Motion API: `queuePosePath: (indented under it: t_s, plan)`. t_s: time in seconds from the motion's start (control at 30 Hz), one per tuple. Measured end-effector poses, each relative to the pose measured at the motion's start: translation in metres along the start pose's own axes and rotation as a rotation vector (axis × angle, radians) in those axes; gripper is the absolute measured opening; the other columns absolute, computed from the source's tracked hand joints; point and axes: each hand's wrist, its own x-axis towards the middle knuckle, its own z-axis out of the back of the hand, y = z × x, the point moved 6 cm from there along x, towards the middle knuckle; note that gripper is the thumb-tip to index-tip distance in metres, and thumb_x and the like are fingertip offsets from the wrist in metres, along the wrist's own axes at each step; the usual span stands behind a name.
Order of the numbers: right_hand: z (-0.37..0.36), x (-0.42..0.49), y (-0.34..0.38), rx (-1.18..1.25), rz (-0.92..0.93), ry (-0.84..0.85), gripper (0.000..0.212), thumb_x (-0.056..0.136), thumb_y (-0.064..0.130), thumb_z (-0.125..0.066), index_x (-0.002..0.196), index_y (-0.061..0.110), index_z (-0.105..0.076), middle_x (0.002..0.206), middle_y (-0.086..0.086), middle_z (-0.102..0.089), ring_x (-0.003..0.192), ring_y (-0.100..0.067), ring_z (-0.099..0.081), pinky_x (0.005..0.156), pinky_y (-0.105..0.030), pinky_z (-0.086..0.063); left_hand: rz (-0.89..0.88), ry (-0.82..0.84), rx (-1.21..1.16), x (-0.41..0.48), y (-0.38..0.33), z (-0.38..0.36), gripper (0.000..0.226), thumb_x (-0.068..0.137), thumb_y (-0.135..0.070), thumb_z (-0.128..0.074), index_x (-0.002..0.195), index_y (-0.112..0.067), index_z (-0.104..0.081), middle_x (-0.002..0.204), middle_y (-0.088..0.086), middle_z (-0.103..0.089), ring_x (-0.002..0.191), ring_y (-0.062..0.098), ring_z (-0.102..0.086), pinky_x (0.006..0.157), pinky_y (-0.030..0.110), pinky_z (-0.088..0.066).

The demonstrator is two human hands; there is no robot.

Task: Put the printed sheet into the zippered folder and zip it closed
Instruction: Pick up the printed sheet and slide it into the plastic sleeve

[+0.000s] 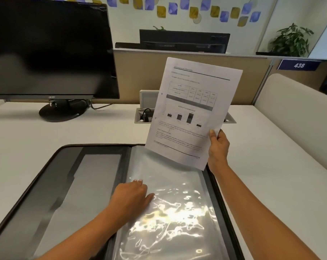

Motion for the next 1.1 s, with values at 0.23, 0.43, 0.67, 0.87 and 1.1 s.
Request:
queuePosePath:
  t_s: [0.23, 0.43, 0.67, 0.87, 1.1]
  plan:
    - [-0.014, 0.004, -0.001, 0.012, -0.009, 0.022, 0.017, 0.094, 0.029, -0.045, 0.106, 0.022, -0.056, 0.108, -0.003, -0.062, 0.1, -0.027, -0.057, 0.09, -0.049, -0.049, 0.017, -0.079, 0.027, 0.029, -0.002, 0.022, 0.039, 0.094, -0.045, -0.038, 0.088, -0.013, -0.061, 0.084, 0.003, -0.066, 0.078, 0.022, -0.061, 0.058, 0.026, -0.034]
    - [-0.026, 0.015, -0.006, 0.019, -0.009, -0.015, 0.013, 0.095, 0.028, -0.045, 0.099, 0.028, -0.057, 0.105, 0.001, -0.063, 0.094, -0.022, -0.059, 0.086, -0.044, -0.051, -0.063, -0.027, -0.333, 0.079, 0.004, -0.001, 0.049, 0.098, -0.031, -0.036, 0.143, -0.015, -0.026, 0.153, 0.004, -0.024, 0.142, 0.016, -0.017, 0.113, 0.031, -0.021]
    - [-0.044, 0.039, -0.011, 0.042, -0.043, -0.027, 0.015, 0.095, 0.026, -0.045, 0.105, 0.026, -0.056, 0.105, 0.002, -0.063, 0.087, -0.017, -0.06, 0.073, -0.035, -0.053, -0.068, 0.038, -0.336, 0.11, 0.0, -0.018, 0.053, 0.1, -0.032, -0.026, 0.147, -0.011, -0.012, 0.157, 0.009, -0.008, 0.144, 0.018, -0.004, 0.116, 0.028, -0.004]
    - [-0.061, 0.055, -0.012, 0.134, -0.088, -0.013, 0.014, 0.095, 0.021, -0.045, 0.104, 0.025, -0.056, 0.097, 0.004, -0.062, 0.083, -0.013, -0.058, 0.069, -0.03, -0.048, -0.051, -0.09, -0.285, 0.117, -0.002, -0.019, 0.041, 0.1, -0.025, -0.027, 0.139, -0.012, -0.035, 0.151, 0.007, -0.029, 0.14, 0.018, -0.023, 0.114, 0.028, -0.009]
    - [-0.081, 0.065, -0.023, 0.328, -0.198, 0.001, 0.017, 0.095, 0.013, -0.045, 0.105, 0.02, -0.057, 0.09, 0.006, -0.062, 0.081, -0.012, -0.058, 0.066, -0.028, -0.05, -0.048, -0.131, -0.484, 0.122, 0.0, -0.019, 0.036, 0.098, -0.014, -0.034, 0.133, -0.004, -0.038, 0.133, 0.013, -0.047, 0.129, 0.024, -0.035, 0.111, 0.029, -0.02]
